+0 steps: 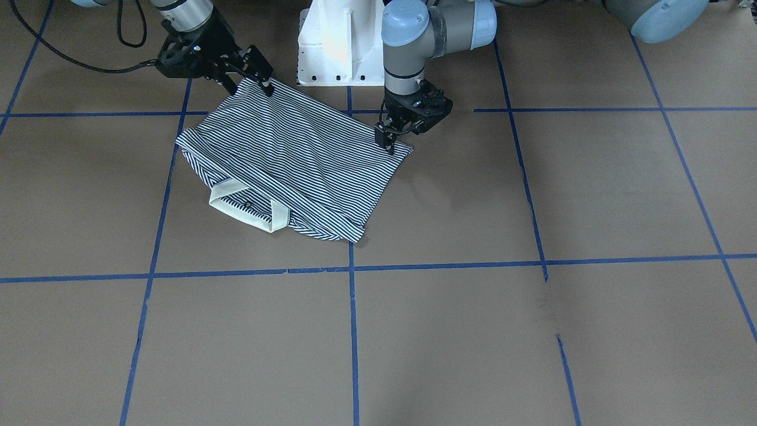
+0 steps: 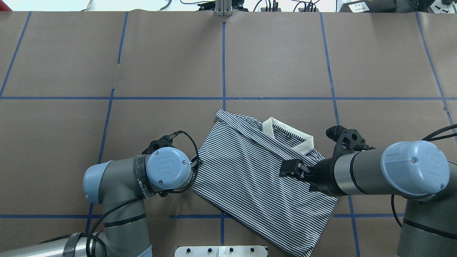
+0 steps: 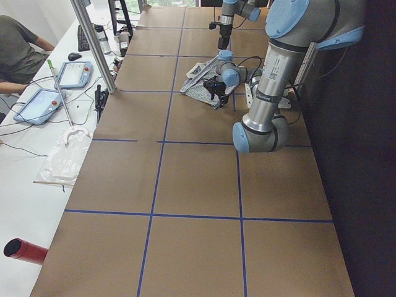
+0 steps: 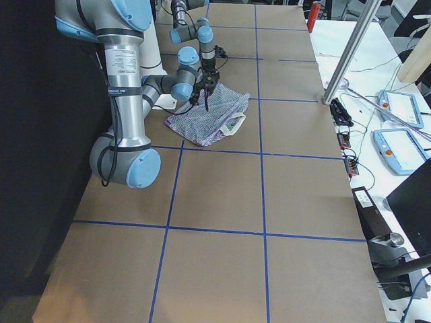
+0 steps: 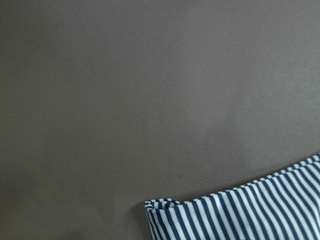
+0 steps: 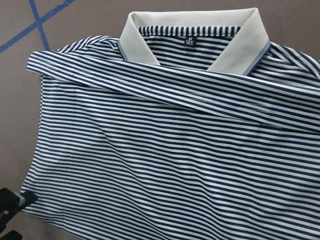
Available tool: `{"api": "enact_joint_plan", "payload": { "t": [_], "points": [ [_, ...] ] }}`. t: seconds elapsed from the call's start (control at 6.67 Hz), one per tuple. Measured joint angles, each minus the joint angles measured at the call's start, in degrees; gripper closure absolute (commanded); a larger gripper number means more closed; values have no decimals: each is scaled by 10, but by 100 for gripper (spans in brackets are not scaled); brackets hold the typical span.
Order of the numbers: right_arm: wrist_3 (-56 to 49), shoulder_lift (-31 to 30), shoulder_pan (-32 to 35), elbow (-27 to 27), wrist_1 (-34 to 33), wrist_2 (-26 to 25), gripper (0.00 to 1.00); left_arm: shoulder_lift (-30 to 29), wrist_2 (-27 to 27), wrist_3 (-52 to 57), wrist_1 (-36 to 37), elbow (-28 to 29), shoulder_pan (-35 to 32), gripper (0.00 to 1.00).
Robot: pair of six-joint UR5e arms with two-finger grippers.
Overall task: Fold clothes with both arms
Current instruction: 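Rotate the shirt a quarter turn with the right gripper while the left arm moves away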
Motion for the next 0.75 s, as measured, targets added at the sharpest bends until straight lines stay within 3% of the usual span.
{"api": "enact_joint_plan", "payload": {
  "t": [0.15, 0.3, 0.45, 0.75],
  "points": [
    [0, 0, 1, 0, 0, 0, 0, 0, 8, -1, -1, 5, -1, 43],
    [0, -1, 2, 0, 0, 0, 0, 0, 12, -1, -3, 9, -2, 77],
    [0, -1, 3, 0, -1, 0, 0, 0, 14, -1, -6, 12, -2, 99],
    [0, -1, 3, 0, 0, 0, 0, 0, 15, 2, -9, 13, -6, 100]
  ]
}}
